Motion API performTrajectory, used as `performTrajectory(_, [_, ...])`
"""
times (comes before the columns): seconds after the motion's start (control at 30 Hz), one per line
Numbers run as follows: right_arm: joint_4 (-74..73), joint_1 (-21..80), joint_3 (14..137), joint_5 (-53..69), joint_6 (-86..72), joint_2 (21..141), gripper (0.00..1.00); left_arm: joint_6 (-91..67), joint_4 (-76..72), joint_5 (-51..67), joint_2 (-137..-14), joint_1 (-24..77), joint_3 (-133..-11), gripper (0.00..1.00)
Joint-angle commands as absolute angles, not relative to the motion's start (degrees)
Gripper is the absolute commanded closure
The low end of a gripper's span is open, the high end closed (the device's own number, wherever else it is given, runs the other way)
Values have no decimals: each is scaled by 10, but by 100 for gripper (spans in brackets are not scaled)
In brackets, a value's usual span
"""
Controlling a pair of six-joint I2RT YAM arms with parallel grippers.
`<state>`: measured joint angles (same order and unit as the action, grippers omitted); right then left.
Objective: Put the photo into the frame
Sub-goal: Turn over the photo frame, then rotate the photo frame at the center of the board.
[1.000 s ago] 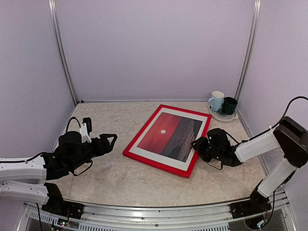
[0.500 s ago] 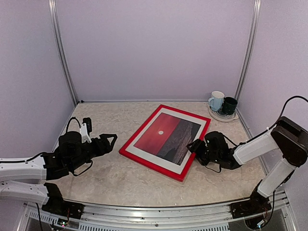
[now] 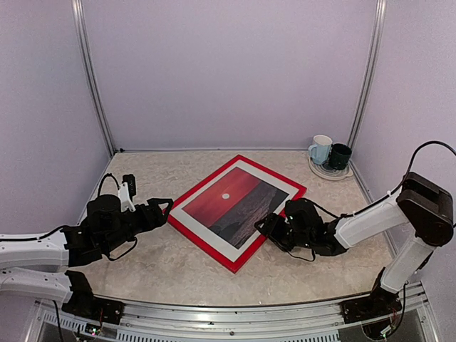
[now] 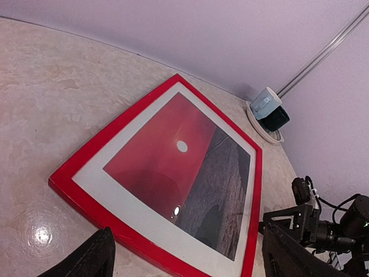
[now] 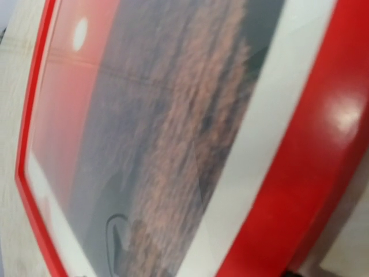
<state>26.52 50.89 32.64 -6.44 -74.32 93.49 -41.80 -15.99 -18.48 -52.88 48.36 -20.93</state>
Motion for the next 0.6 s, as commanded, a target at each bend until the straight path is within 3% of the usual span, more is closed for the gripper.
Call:
performTrajectory(0.0, [253,524,359,-67,-713,938,27,-424,-170,-193,-527,487,-207,13])
performTrajectory(0.13, [209,520,367,-104,-661,885,19,-435,-149,-203,-527,487,-208,12])
performTrajectory(0.2, [173,513,376,-122,-623,856,12,-443,-137,-211,-530,487,-210,3])
performTrajectory(0.3, [136,489,391,-134,-554,820,1,-450,-129,-214,-538,487,-210,1])
performTrajectory(0.57, [53,342,485,-28,-394,834,1,-472,-132,-206,-574,488,-214,1])
